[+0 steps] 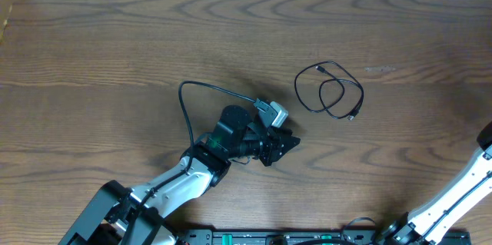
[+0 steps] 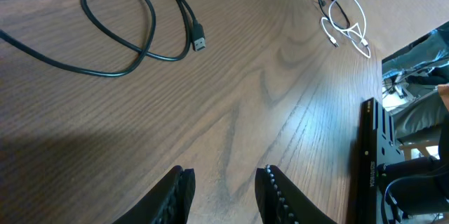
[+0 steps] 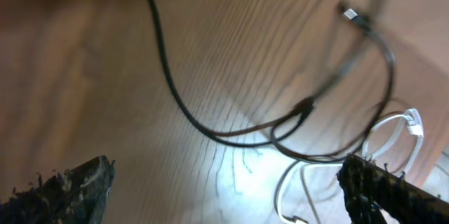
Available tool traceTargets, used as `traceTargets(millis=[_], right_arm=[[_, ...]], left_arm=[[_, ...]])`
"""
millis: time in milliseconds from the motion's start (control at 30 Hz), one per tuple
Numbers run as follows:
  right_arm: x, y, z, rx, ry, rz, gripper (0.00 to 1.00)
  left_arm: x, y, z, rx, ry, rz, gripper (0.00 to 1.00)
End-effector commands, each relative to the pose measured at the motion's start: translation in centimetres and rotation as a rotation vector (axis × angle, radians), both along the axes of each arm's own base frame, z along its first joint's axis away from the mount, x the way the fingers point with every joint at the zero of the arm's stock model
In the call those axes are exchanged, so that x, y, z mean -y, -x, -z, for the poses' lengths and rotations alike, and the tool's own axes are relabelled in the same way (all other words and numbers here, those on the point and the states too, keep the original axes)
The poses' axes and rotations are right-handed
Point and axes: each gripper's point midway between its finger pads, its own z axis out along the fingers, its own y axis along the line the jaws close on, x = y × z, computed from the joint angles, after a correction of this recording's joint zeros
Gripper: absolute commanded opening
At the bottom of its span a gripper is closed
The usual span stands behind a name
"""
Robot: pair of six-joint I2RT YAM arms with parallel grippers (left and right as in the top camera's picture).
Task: Untangle cables
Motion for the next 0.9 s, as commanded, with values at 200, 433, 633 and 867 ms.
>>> traceTargets(millis=[200, 433, 633, 867], right_arm=[[-2.2, 2.8, -13.3, 0.202, 0.169, 0.069, 0.99], [-9.1, -2.5, -21.1, 0.512, 0.114, -0.343, 0.99], [-17.3, -5.6, -24.9, 0.657, 0.042, -0.705, 0.99], [-24.9, -7.8, -24.6, 0.668, -0.070, -0.936, 0.99]], left_arm=[[0.3, 0.1, -0.3, 0.010, 0.006, 0.022, 0.34], [-1.8, -2.3, -0.3, 0.036, -0.048, -0.117, 0.34], [-6.2, -4.6, -1.7, 0.057, -0.120, -0.315, 0.34], [-10.9, -4.4, -5.3, 0.097, -0.129, -0.459, 0.34]])
